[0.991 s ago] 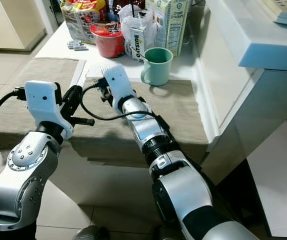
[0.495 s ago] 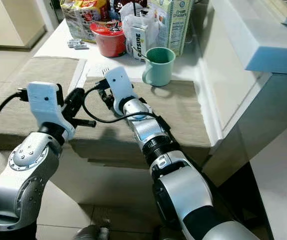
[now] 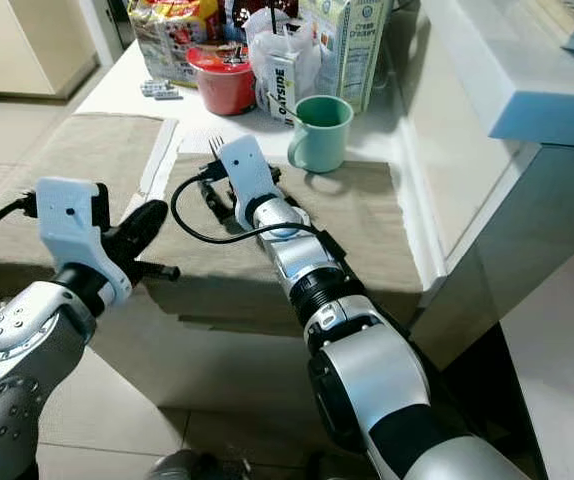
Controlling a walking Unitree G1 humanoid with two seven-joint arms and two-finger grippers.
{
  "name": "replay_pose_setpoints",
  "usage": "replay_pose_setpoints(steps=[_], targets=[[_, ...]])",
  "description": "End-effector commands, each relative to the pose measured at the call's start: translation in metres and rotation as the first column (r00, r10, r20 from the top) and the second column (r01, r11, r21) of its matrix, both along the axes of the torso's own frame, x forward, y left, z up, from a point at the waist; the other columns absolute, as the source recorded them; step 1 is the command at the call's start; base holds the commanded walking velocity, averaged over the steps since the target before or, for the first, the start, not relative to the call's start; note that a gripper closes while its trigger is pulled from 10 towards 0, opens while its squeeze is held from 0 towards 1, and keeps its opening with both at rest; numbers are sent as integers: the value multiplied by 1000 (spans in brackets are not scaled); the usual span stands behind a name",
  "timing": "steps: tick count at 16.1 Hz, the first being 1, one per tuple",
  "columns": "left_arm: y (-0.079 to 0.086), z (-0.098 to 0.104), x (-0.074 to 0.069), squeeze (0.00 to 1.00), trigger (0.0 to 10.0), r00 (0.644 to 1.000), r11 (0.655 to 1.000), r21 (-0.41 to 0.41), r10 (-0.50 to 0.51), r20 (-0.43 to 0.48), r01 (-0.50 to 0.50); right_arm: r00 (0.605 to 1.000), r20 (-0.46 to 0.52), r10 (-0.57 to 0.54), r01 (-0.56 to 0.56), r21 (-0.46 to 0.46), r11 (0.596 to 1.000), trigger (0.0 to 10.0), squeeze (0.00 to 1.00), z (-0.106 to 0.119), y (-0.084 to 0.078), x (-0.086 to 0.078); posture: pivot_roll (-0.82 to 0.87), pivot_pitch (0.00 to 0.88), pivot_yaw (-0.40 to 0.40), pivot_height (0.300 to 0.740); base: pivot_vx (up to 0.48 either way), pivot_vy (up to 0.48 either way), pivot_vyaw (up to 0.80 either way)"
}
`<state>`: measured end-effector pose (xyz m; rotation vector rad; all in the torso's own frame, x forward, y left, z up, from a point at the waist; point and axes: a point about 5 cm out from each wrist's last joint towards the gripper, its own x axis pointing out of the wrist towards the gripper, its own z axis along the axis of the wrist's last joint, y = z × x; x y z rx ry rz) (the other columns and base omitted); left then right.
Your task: Setting the table
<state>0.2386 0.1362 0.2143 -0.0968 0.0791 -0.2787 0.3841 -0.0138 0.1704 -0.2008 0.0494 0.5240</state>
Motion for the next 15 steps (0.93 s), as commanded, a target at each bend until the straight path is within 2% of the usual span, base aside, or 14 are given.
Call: replay_pose_setpoints(steps=[1,2,3,6,7,8,9,15], targets=[[3,11,-3,0,10000,1000,1000,-4,-9,17,9,1000,-11,-1,1,-20,1000,10000,1000,-2,2,0,126,90,41,740,0,0,0],[3,13,-4,0,10000,1000,1000,-8,-9,13,10,1000,-18,-2,2,-26,1000,10000,424,-3,2,0,127,90,41,740,0,0,0],[5,17,-6,0,10000,1000,1000,-5,-12,14,12,999,-33,1,-1,-26,1000,10000,0,-6,2,-1,135,92,40,740,0,0,0],[6,22,-8,0,10000,1000,1000,-2,-9,16,9,999,-54,0,-1,-20,1000,10000,0,-9,2,-2,142,93,39,740,0,0,0],[6,24,-8,0,10000,1000,1000,-9,-3,12,4,995,-96,-1,0,-5,1000,10000,0,-14,3,-3,144,95,39,740,0,0,0],[6,24,-8,0,10000,1000,1000,-9,-3,11,3,994,-106,-2,1,-8,1000,7490,0,-16,2,-3,144,96,39,740,0,0,0],[6,25,-8,0,10000,1000,1000,-12,-3,-1,3,991,-131,-15,15,-1,1000,0,0,-18,1,-3,144,97,40,740,0,0,0],[8,27,-7,0,10000,1000,1000,-9,0,-13,0,983,-184,-16,22,31,999,0,0,-24,0,-5,140,98,43,740,0,0,0]])
